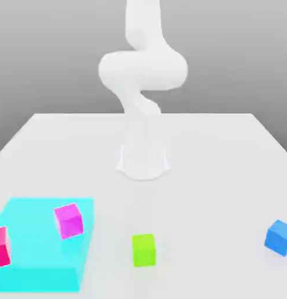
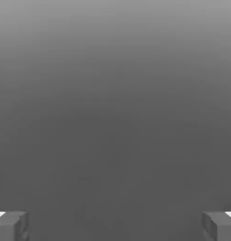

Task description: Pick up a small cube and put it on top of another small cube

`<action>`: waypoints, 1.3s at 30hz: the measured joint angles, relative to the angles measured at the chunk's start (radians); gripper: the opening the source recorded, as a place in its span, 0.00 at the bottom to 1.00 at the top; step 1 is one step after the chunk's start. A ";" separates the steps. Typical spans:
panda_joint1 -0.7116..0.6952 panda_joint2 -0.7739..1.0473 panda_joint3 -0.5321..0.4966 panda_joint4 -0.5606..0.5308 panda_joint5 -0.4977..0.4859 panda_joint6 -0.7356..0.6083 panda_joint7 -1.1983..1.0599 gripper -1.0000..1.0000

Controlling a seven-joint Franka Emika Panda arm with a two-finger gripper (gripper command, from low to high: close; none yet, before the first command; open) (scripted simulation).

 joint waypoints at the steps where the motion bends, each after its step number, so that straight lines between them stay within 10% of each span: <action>1: -0.001 0.041 0.001 -0.022 -0.004 0.025 -0.003 0.50; 27: 0.000 0.989 0.000 -0.377 0.007 0.647 -0.108 0.50; 28: 0.001 1.016 -0.001 -0.373 0.007 0.669 -0.108 0.00; 39: -0.003 0.896 0.004 -0.395 0.005 0.572 -0.105 0.00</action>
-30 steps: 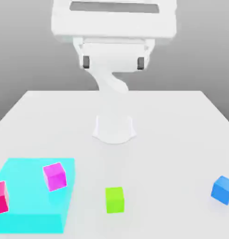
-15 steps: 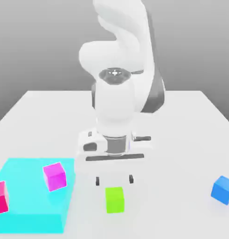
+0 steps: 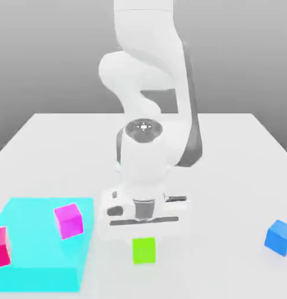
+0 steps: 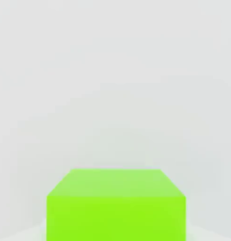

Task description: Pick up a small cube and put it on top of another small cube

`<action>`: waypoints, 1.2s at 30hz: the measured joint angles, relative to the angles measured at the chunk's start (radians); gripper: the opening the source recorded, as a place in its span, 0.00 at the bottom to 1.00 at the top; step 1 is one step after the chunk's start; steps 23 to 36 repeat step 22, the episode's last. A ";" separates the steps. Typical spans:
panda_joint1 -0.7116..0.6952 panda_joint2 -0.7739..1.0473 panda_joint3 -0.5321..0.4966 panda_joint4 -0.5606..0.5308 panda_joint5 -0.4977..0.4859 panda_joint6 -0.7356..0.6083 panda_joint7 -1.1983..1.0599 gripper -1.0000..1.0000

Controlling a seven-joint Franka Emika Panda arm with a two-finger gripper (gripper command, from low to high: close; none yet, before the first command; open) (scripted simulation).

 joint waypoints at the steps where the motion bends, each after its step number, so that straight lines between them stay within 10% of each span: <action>1: -0.001 -0.035 0.001 -0.007 0.001 -0.029 -0.001 0.00; 13: 0.370 -0.070 0.271 0.223 -0.056 -0.300 0.235 0.00; 18: 0.462 0.073 0.260 0.277 -0.156 -0.217 0.340 0.00; 19: 0.469 0.101 0.252 0.280 -0.176 -0.193 0.354 1.00; 36: 0.469 0.101 0.252 0.280 -0.176 -0.193 0.354 1.00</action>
